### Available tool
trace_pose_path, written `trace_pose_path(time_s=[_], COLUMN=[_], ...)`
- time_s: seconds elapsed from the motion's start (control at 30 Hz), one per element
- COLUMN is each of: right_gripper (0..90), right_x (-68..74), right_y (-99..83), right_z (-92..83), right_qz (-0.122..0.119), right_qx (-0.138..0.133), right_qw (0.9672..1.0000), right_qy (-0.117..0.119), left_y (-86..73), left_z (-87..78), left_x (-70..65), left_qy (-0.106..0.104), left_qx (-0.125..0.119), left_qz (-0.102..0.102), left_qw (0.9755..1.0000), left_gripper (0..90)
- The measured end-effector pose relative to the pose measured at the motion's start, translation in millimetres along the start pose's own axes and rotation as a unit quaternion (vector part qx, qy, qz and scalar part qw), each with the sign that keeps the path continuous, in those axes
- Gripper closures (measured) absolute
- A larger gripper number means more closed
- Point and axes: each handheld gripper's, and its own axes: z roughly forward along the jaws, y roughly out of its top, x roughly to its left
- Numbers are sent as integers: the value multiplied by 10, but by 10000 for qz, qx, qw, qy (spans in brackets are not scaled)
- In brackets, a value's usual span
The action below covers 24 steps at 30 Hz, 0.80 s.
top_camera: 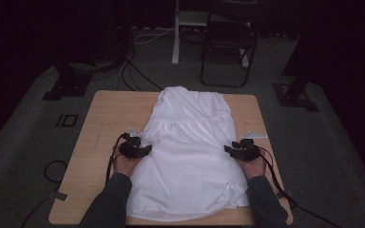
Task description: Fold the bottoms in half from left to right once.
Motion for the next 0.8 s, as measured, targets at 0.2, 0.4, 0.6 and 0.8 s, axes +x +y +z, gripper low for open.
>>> trace_pose_path(time_s=[0.2, 0.4, 0.6, 0.8], right_gripper=[760, 826, 827, 827], right_x=[26, 98, 214, 431], right_y=[-130, -314, -597, -776], right_z=[42, -164, -457, -710], right_qz=[24, -92, -20, -257], right_qx=[90, 182, 219, 585], right_qw=[9997, 9997, 9998, 9979], right_qy=[-238, -162, 22, 132], left_y=[-151, -372, -696, -947], left_z=[-93, -271, -569, -813], left_x=[20, -97, -235, -369], left_qy=[-161, -123, -288, -385], left_qx=[-157, -215, -158, -47], left_qz=[160, 266, 270, 425], left_qw=[9996, 9993, 9991, 9983], left_gripper=[791, 816, 807, 806])
